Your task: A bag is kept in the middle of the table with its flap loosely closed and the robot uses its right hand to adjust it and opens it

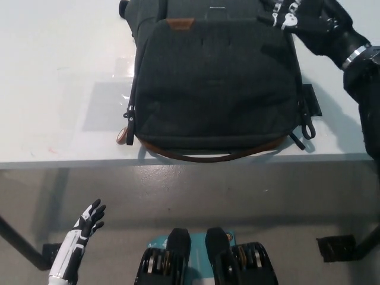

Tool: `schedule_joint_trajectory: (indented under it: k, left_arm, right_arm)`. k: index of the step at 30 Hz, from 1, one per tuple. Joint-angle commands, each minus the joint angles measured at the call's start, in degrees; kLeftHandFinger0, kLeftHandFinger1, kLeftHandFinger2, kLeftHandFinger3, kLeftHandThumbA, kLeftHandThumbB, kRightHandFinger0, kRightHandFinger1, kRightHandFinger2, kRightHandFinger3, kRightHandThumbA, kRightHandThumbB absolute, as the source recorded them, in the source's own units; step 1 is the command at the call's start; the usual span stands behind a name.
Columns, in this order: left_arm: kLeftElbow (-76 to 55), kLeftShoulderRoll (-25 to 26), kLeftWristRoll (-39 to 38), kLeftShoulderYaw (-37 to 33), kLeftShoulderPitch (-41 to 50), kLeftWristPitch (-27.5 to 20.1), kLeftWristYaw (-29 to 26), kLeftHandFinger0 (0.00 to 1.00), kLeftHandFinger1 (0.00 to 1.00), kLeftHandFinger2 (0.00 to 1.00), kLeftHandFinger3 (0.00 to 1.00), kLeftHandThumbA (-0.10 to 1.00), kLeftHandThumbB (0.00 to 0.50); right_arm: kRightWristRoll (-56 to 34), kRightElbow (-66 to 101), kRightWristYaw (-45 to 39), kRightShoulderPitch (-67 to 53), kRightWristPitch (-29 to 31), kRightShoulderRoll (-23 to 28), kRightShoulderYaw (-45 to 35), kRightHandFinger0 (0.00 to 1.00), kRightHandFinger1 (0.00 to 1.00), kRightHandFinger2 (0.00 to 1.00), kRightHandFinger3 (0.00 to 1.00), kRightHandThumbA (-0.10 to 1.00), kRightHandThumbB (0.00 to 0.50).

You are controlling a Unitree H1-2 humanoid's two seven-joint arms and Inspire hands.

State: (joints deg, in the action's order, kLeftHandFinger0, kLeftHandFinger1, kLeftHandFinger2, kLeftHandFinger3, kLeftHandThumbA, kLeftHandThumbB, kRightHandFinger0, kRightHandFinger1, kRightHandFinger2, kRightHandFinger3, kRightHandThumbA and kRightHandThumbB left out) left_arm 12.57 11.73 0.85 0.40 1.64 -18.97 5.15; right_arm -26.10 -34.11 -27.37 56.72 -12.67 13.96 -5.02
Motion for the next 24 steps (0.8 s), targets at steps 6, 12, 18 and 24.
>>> schedule_joint_trajectory:
  k: [6,12,18,24]
  left_arm:
    - [-0.6,0.9,-0.2,0.3,-1.6,-2.1,0.6,1.00,1.00,1.00,1.00,1.00,0.500]
    - [-0.4,1.0,-0.8,0.2,-1.8,-2.3,1.1,1.00,1.00,1.00,1.00,1.00,0.500]
    - [-0.5,1.2,-1.0,0.4,-2.8,-2.0,1.0,1.00,1.00,1.00,1.00,1.00,0.500]
    - [-0.1,1.5,-2.2,0.6,-4.1,-2.5,1.7,1.00,1.00,1.00,1.00,1.00,0.500]
  right_arm:
    - [0.1,0.6,-6.5,0.2,0.2,0.0,1.6,1.00,1.00,1.00,1.00,1.00,0.452]
    - [1.6,0.1,-9.4,-3.3,1.2,0.8,4.1,1.00,1.00,1.00,1.00,1.00,0.438]
    - [2.1,-2.1,-9.8,-5.4,0.2,1.3,4.6,1.00,1.00,1.00,1.00,1.00,0.461]
    - [8.6,-2.4,-9.0,-6.0,-2.1,4.5,10.1,1.00,1.00,1.00,1.00,1.00,0.455]
